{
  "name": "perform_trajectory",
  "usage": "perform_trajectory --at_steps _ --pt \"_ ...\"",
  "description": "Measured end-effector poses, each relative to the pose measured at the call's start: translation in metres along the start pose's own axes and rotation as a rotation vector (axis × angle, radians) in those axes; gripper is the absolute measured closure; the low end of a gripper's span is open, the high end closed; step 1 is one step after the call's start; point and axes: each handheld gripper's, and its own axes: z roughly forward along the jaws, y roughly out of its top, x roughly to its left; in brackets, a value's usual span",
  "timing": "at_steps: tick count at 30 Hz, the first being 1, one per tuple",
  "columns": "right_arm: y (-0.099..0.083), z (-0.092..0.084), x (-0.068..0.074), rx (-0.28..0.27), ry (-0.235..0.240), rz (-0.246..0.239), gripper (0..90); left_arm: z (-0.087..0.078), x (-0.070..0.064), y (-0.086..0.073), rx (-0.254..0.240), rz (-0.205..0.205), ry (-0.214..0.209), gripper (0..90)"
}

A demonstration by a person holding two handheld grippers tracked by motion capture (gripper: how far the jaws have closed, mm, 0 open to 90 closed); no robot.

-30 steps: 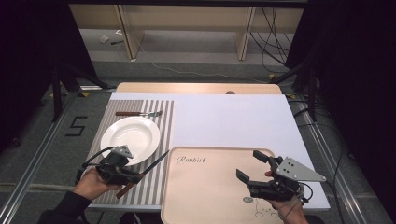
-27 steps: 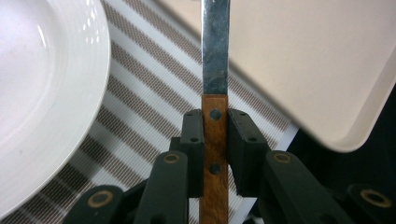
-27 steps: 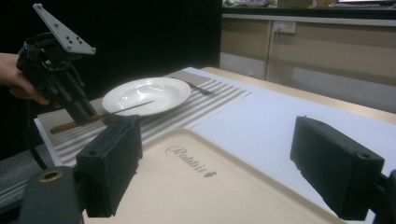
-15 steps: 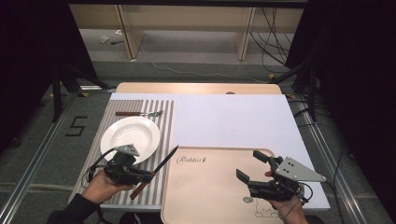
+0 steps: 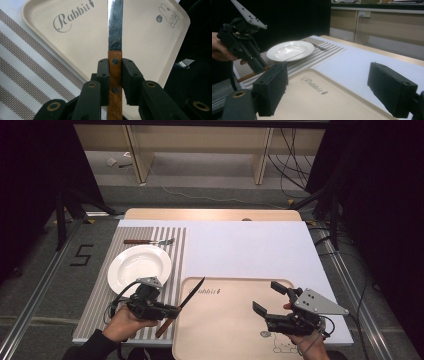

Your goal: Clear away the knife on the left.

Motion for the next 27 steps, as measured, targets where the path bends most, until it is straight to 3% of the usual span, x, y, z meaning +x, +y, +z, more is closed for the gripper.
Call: perform_trajectory --at_steps 4,18,27 --pt "0.000 0.000 0.000 0.000 0.000 0.000 17.7 0.009 -0.005 0.003 -0.010 0.004 -0.016 77.1" --pt "0.000 0.000 0.000 0.002 0.001 -0.002 17.7 0.052 -0.024 0.010 0.088 -0.014 -0.045 77.0" --pt "0.000 0.000 0.001 0.001 0.004 -0.003 17.7 0.068 -0.024 0.010 0.127 -0.050 -0.058 77.0"
